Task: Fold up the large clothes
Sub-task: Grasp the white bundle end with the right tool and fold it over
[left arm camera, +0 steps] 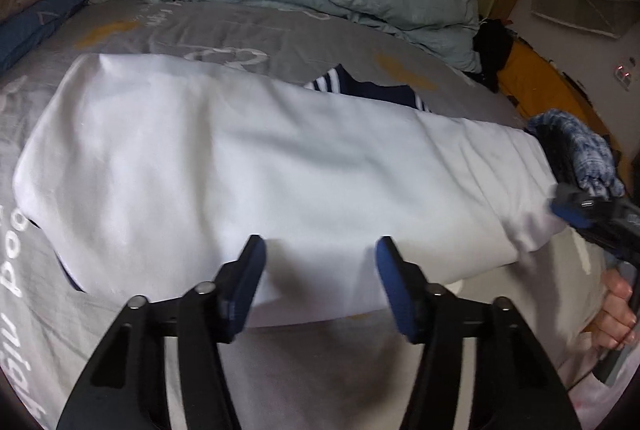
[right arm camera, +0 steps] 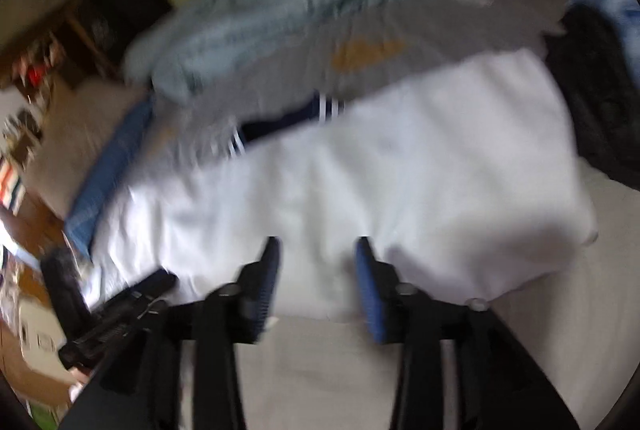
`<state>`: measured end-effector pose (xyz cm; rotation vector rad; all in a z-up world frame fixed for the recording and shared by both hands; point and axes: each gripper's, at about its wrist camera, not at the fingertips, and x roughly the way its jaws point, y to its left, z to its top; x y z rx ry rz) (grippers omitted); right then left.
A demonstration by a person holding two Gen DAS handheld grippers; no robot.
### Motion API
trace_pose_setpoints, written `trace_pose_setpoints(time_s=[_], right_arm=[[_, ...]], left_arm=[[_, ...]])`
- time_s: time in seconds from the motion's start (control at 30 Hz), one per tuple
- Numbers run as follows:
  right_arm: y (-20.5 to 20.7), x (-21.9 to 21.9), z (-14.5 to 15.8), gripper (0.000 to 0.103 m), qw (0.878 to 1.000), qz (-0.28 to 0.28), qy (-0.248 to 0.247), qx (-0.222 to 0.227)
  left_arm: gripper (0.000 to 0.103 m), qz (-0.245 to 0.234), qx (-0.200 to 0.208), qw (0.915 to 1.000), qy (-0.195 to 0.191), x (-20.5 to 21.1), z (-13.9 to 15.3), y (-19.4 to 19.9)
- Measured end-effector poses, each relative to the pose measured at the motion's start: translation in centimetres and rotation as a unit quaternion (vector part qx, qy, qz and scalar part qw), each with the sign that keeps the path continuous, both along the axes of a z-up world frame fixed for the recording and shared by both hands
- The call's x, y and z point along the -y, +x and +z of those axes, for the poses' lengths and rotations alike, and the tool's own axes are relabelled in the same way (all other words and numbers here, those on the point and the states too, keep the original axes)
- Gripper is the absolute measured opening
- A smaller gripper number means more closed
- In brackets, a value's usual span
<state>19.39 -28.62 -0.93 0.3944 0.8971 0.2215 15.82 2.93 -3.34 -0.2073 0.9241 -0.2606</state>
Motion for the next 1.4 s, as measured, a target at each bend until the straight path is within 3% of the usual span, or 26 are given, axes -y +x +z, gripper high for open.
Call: trace_pose_setpoints(time_s=[0.1,0.2,0.3,0.37,0.47,0.57,0.63,0.67,0.7,0.83,0.93,1.0,1.03,1.13,1.2,1.4], right_arm=[[-2.4,1.6,0.1,0.064,0.994,-0.079,-0.064,0.036],[-3.1,4.3,-1.4,0.071,0.986,-0.145,-0.077,0.015],[-3.3,9.0,-3.5,0.072,0.976,-0.215,0.020,-0.026],[-3.5,11.2,-4.4,0.074,0.964,-0.257,0.061,-0.040],[-2.7,12.3,-6.0,0.077,0.962,-0.239,0.124,-0.040],[-1.5,11.6,-7.0,0.076,0.965,-0.222,0.140,-0.024],[-1.3,11.5,-6.8,0.054,0.962,-0.247,0.118,0.009],[-0.9,11.4,-6.9,0.032,0.963,-0.245,0.112,0.016],[-0.5,11.1,-6.9,0.025,0.965,-0.237,0.106,0.017],[-1.1,8.7,-3.9,0.016,0.974,-0.217,-0.001,0.072],[-1.3,5.6,-1.4,0.014,0.969,-0.190,-0.109,0.117],[-1.9,2.6,-0.1,0.014,0.955,-0.164,-0.197,0.152],[-2.4,0.2,0.4,0.014,0.939,-0.146,-0.259,0.176],[-1.9,-4.4,0.0,0.014,0.908,-0.106,-0.357,0.192],[-1.5,-6.4,-0.4,0.014,0.909,-0.078,-0.361,0.191],[-0.6,-9.1,-0.8,0.015,0.946,-0.011,-0.277,0.170]], left_arm=[[0.053,0.017,0.017,0.9997,0.008,-0.4,0.5,-0.2],[0.063,0.019,0.039,0.9990,0.008,-0.9,1.5,-0.6],[0.080,0.026,0.084,0.9956,0.034,-0.7,2.7,-1.2],[0.085,0.034,0.093,0.9943,0.039,-0.8,3.2,-1.4],[0.096,0.035,0.094,0.9948,0.016,-1.1,3.2,-1.3],[0.097,0.044,0.099,0.9936,0.031,-1.0,3.1,-1.2],[0.097,0.048,0.105,0.9922,0.046,-1.1,3.2,-1.3],[0.097,0.049,0.109,0.9916,0.050,-1.1,3.2,-1.4],[0.098,0.052,0.110,0.9911,0.053,-1.2,3.3,-1.5],[0.098,0.063,0.113,0.9909,0.036,-2.0,3.8,-1.5],[0.098,0.081,0.120,0.9885,0.044,-2.5,4.5,-1.6],[0.098,0.105,0.116,0.9840,0.085,-2.6,5.2,-1.6],[0.098,0.109,0.117,0.9831,0.089,-2.7,5.6,-1.7],[0.100,0.104,0.153,0.9805,0.067,-3.4,7.0,-2.8],[0.103,0.108,0.169,0.9765,0.079,-3.6,7.5,-3.3],[0.103,0.099,0.150,0.9825,0.047,-4.4,7.8,-3.3]])
